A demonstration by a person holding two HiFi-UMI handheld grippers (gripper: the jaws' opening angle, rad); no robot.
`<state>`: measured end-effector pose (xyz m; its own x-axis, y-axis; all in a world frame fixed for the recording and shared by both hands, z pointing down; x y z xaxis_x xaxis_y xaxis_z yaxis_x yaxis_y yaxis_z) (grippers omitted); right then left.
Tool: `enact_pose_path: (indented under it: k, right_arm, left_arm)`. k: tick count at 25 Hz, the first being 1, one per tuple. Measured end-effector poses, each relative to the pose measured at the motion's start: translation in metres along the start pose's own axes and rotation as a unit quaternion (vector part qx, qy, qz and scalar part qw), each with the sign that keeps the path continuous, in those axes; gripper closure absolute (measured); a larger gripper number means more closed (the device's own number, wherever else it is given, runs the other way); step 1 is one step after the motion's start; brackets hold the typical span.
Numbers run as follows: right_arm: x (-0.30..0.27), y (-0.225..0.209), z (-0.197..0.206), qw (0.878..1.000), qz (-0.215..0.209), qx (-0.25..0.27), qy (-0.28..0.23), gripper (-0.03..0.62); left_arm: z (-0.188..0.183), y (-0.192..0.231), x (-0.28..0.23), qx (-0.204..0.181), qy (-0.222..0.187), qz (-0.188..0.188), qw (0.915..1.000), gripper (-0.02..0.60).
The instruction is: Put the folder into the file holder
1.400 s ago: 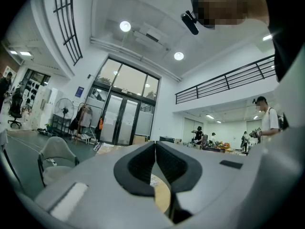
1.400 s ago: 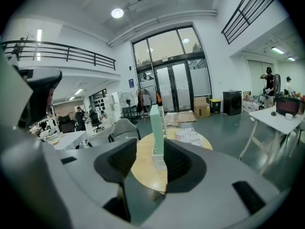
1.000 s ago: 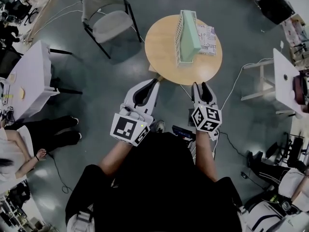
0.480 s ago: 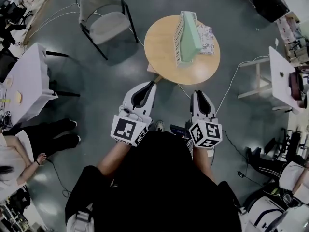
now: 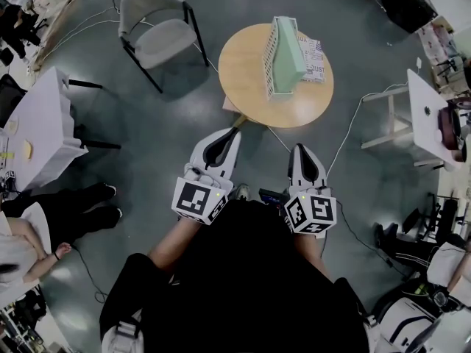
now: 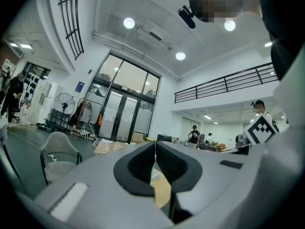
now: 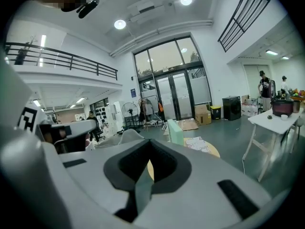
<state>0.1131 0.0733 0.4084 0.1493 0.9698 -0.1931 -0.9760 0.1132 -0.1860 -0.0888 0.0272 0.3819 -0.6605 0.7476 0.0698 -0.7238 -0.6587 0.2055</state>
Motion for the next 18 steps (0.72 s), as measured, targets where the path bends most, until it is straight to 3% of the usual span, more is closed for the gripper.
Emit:
enact_pose_path:
  k: [18]
  right_arm:
    - [-0.006, 0.012, 0.0, 1.0, -0.01, 0.017, 0.003, 0.6]
  left_arm:
    - [-0.005, 0.008, 0.002, -0.005, -0.009, -0.001, 0.9999, 0.571]
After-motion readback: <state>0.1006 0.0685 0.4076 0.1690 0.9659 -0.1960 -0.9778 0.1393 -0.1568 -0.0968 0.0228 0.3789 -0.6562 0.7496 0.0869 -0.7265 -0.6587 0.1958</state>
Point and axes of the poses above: the fingertips, and each gripper's own axes: x backward along the fingers, y to its left, z out of its underside, the point moved 6 cm from there along x, backward along the fingers, and after that the axes turned 4 degrees about -y, right-handed, at the moved point
